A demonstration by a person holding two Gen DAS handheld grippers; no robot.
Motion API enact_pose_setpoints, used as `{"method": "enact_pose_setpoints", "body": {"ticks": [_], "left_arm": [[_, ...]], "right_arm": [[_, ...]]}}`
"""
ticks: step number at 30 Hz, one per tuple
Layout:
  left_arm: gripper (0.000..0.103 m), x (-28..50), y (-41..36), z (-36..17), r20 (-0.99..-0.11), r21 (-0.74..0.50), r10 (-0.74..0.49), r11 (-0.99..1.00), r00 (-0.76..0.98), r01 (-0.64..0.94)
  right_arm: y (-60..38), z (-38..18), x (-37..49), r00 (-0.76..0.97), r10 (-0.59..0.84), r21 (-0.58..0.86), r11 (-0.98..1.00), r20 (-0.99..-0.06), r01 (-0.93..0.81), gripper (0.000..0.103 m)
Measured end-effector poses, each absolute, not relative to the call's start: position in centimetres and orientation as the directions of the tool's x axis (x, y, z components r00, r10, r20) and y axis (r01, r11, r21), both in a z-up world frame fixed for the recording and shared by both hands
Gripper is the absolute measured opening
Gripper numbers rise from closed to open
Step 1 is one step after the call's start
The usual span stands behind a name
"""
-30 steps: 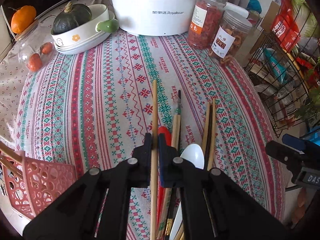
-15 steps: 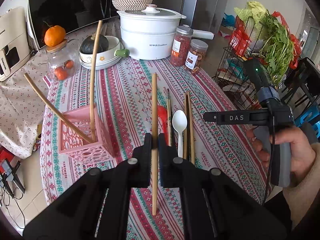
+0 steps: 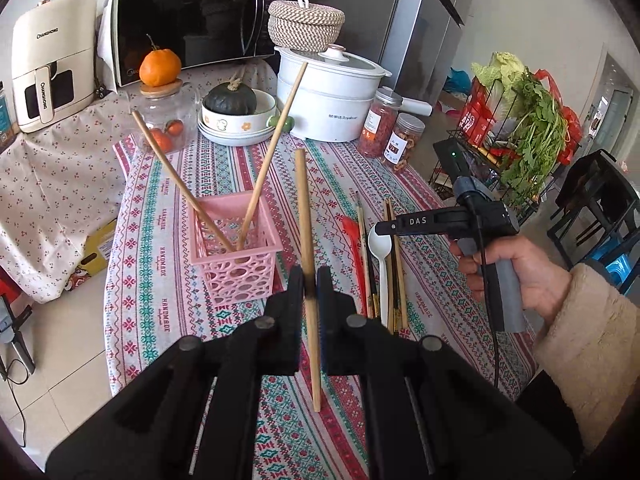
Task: Organize utensils
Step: 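Grasp the white plastic spoon with the right tool while the left tool holds its chopstick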
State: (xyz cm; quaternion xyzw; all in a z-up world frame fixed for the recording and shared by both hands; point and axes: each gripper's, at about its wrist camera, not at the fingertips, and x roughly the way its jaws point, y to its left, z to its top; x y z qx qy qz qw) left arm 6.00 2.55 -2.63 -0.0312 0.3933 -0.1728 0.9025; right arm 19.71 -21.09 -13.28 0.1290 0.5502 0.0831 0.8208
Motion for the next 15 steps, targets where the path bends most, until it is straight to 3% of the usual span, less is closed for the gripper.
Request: {"method": "enact_pose_setpoints", "body": {"ticks": [6,11,15], "left_arm": [[0.008,5.8,3.6,-2.8,-0.699,-0.210,-0.338,0.939,0.630,0.271],[0.008,5.8,3.5,-2.9,-0.700,-0.207,-0.331,0.942,0.633,0.264],[0.008,5.7,3.5,-2.7,-0.697,-0.200,-0.324,0.944,0.640,0.261]], "right_arm": [[-20.9,-14.7,20.4,0.378,0.314,0.328,0.944,-0.871,-0.029,0.027],[-21.4,-15.9,20.3,0.359,0.352,0.374,0.927,-0.864,-0.009,0.008],[-22.2,-15.2,19.6,0.387,0.364,0.402,0.915,-0.847,0.019,0.007]]}}
